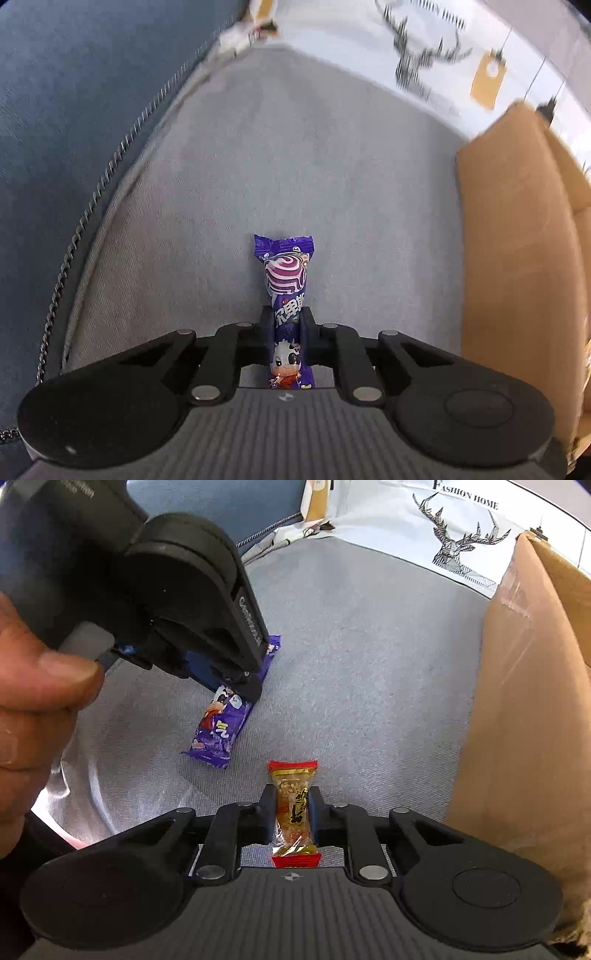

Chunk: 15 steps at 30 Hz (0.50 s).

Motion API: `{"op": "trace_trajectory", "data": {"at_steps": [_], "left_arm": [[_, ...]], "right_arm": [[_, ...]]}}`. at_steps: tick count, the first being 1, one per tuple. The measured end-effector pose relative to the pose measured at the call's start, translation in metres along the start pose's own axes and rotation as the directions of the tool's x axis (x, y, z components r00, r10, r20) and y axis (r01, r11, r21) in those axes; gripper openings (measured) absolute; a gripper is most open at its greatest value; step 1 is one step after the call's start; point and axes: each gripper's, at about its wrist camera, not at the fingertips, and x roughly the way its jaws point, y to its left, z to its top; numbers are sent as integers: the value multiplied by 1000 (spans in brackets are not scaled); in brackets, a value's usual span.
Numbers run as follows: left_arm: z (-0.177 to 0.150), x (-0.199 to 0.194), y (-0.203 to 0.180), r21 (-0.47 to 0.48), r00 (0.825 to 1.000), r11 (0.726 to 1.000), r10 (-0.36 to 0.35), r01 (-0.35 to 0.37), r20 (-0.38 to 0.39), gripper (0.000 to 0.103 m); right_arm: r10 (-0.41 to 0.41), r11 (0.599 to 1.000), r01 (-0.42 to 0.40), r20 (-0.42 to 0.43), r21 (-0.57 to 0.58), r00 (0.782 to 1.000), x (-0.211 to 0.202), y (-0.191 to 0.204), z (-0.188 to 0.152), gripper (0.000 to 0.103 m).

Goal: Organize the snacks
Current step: 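Lift the gold candy with the right gripper while the left lifts the purple bar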

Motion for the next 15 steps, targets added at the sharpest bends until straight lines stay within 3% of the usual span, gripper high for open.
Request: {"op": "trace_trajectory", "data": {"at_steps": [4, 8, 12, 15], "left_arm": [[-1, -19, 2, -28, 994, 998, -54, 56, 93, 13], [-3, -35, -1, -54, 979, 993, -95, 106, 180, 13], [-7, -57, -8, -52, 957, 988, -126, 144, 262, 13], [-8, -69, -13, -40, 941, 986, -142, 162, 306, 13]], "right_arm": [[9, 1000, -8, 91, -2, 996, -25, 1, 0, 18], [-3, 1000, 7, 208, -18, 978, -56, 0, 0, 18], [1, 1000, 4, 331, -14, 944, -96, -10, 2, 18], [7, 1000, -5, 424, -8, 906, -136, -26, 8, 18]]}}
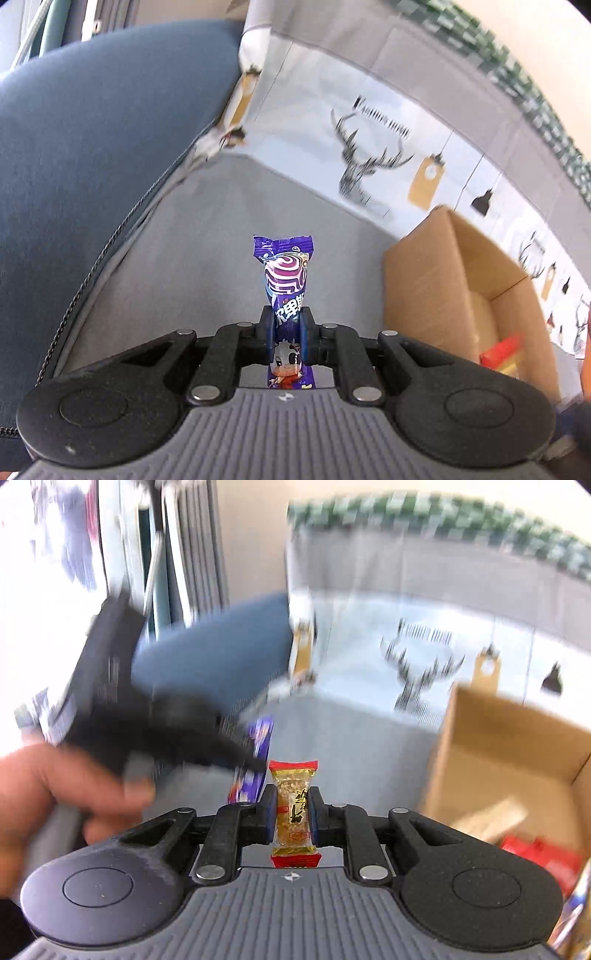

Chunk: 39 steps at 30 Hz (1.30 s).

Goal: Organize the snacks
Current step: 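Carry the gold candy and purple bar with both grippers over the box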

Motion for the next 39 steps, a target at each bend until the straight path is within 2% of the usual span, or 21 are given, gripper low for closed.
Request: {"op": "trace_trajectory", "data": {"at_steps": [4, 8, 10, 12, 13, 20, 26, 29, 33, 39], "left_arm": [[5, -5, -8, 3, 999, 1000, -18, 18, 38, 13], [8, 0, -18, 10, 999, 1000, -17, 17, 38, 13], [7, 6, -22, 12, 1000, 1000, -14, 14, 22, 13], [6, 11, -26, 16, 1000, 1000, -13, 13, 9, 13], [6, 13, -28, 22, 1000, 1000, -14, 14, 5, 13], [4, 22, -46, 39, 999, 998, -40, 40, 3, 13], [2, 16, -66, 50, 994, 994, -100, 98, 45, 13], [0, 9, -80, 70, 984, 988, -142, 135, 106, 13], [-3, -2, -102, 101, 958, 973, -222, 207, 182, 13], [-16, -8, -143, 190, 927, 939, -321, 286, 191, 13]], "right_arm": [[-19, 1000, 18, 120, 9, 993, -40, -32, 28, 18], [-88, 996, 87, 210, 15, 974, -58, -75, 23, 18], [-124, 990, 107, 193, 96, 973, -56, -97, 7, 18], [-137, 981, 122, 96, 153, 986, -48, -116, -6, 18], [-153, 978, 139, 80, 158, 985, -47, -122, -9, 18], [-200, 975, 192, 71, 111, 977, -58, -145, -23, 18], [-242, 961, 229, 74, 154, 967, -63, -166, -31, 18], [-270, 951, 251, 87, 181, 959, -67, -176, -33, 18], [-317, 933, 288, 110, 217, 942, -72, -186, -34, 18], [-363, 915, 323, 141, 243, 921, -74, -193, -33, 18]]}}
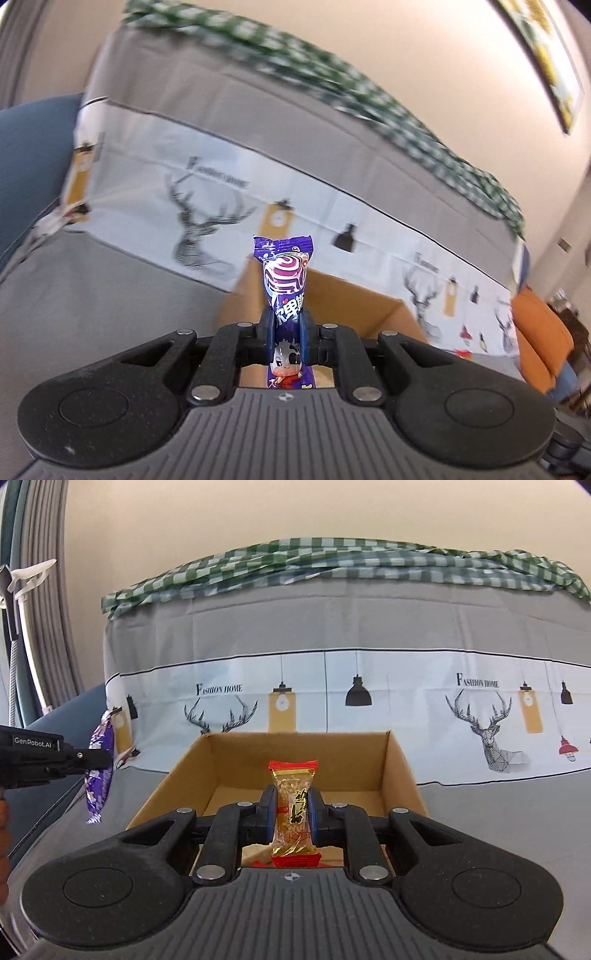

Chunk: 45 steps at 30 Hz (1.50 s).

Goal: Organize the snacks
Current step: 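Carry the gold candy and purple bar with both grippers over the box, then open both grippers to drop the gold candy and purple bar into the box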

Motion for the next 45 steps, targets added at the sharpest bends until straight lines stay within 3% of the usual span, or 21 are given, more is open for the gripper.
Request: {"op": "trace_trajectory", "data": {"at_steps": [12, 32, 35, 37, 38, 40, 43, 45], "left_arm": [[-10, 15, -46, 76, 991, 988, -134, 135, -8, 13], [-12, 13, -67, 171, 971, 960, -234, 223, 47, 13], [-15, 15, -68, 188, 968, 952, -250, 241, 21, 14], [-18, 16, -66, 183, 974, 959, -226, 219, 19, 27], [-18, 14, -63, 175, 976, 963, -215, 206, 34, 45], [-17, 9, -57, 158, 978, 970, -199, 187, 66, 54], [-18, -4, -49, 134, 979, 976, -186, 174, 79, 61], [-22, -14, -48, 142, 983, 978, -165, 152, 84, 74]], "right_arm": [[-22, 1000, 22, 29, -6, 999, 6, 6, 3, 18], [-43, 999, 44, 116, -10, 992, 5, 6, 9, 18], [-51, 999, 52, 114, -4, 992, 5, 6, 9, 18], [-64, 998, 65, 106, -5, 992, 7, 7, 8, 20], [-74, 997, 75, 98, -6, 992, 8, 8, 8, 35], [-108, 994, 109, 78, -3, 991, 10, 8, 6, 67], [-121, 993, 120, 80, 20, 989, 5, 4, 5, 75], [-129, 991, 127, 75, 30, 989, 0, 2, 4, 88]]}}
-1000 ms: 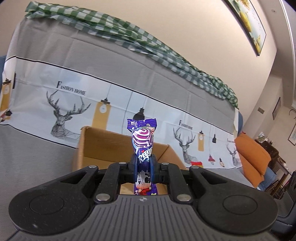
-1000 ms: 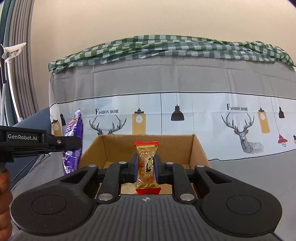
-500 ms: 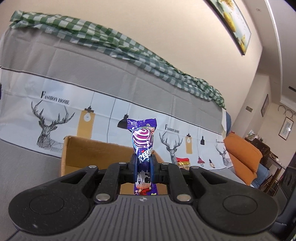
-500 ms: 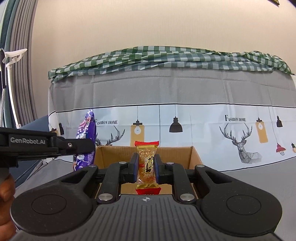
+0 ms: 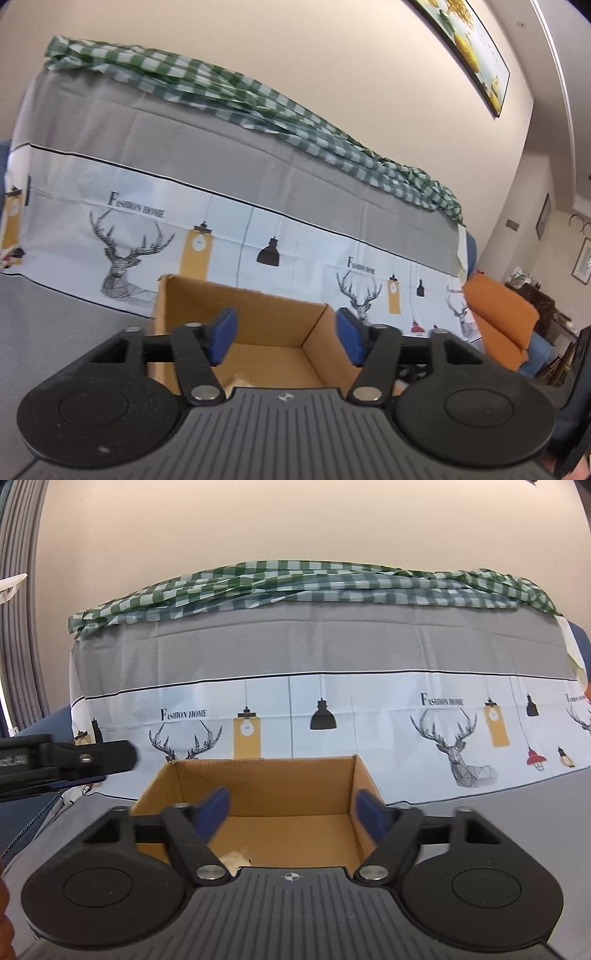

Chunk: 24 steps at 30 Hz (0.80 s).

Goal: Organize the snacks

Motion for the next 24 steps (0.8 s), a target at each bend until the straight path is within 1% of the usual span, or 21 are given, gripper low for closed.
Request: {"op": "trace_trajectory", "data": {"at_steps": [1, 2, 3, 4, 5, 6, 8, 9, 11, 13, 16, 17, 18, 19, 20, 22, 24], "left_arm": [[-2, -6, -2, 12, 1000, 1000, 9, -9, 1, 77], [-5, -13, -5, 22, 1000, 1000, 13, -12, -6, 84], [-9, -20, -9, 34, 1000, 999, 13, -12, -18, 86], [-12, -28, -13, 50, 999, 999, 19, -18, -25, 86], [-16, -37, -19, 76, 999, 996, 40, -38, -26, 89], [-19, -44, -23, 88, 998, 995, 54, -51, -28, 95], [-21, -56, -28, 92, 996, 994, 70, -65, -51, 102], [-21, -61, -30, 93, 993, 992, 97, -91, -62, 102], [-19, -65, -34, 100, 982, 984, 157, -147, -103, 102], [-22, -65, -35, 70, 964, 978, 208, -199, -168, 102], [-44, -64, -31, 21, 941, 970, 242, -244, -235, 102], [-54, -62, -31, 32, 936, 967, 254, -254, -246, 102], [-62, -58, -32, 64, 925, 963, 269, -262, -268, 102], [-68, -52, -32, 97, 910, 959, 283, -266, -305, 102], [-69, -46, -29, 105, 899, 959, 285, -265, -332, 102], [-68, -41, -23, 90, 903, 960, 281, -266, -327, 102], [-66, -38, -16, 91, 896, 953, 302, -288, -326, 102]], "right_arm": [[0, 1000, 0, 1, 11, 1000, -3, -2, -1, 95], [5, 1000, -5, 5, 22, 1000, -7, -4, -1, 101], [13, 999, -13, 8, 32, 1000, -12, -5, -1, 103], [21, 999, -22, 10, 39, 1000, -17, -7, -2, 102], [25, 999, -25, 5, 42, 1000, -22, -7, -2, 102], [22, 999, -22, -3, 44, 1000, -27, -8, -3, 102], [15, 999, -14, -27, 48, 1000, -38, -9, -7, 102], [15, 999, -13, -36, 48, 999, -45, -9, -9, 102], [5, 999, -3, -47, 36, 999, -58, -8, -13, 102], [-11, 1000, 12, -66, 12, 998, -68, -8, -18, 102], [-28, 999, 30, -117, 13, 993, -73, -11, -26, 102], [-30, 999, 33, -140, 19, 990, -72, -12, -28, 102], [-31, 999, 36, -165, 23, 986, -69, -14, -30, 102], [-35, 999, 39, -184, 20, 982, -65, -14, -31, 102], [-42, 999, 45, -195, 14, 980, -63, -15, -33, 102], [-49, 999, 52, -201, 12, 978, -59, -15, -34, 102], [-45, 999, 49, -213, 10, 976, -55, -15, -36, 102]]}}
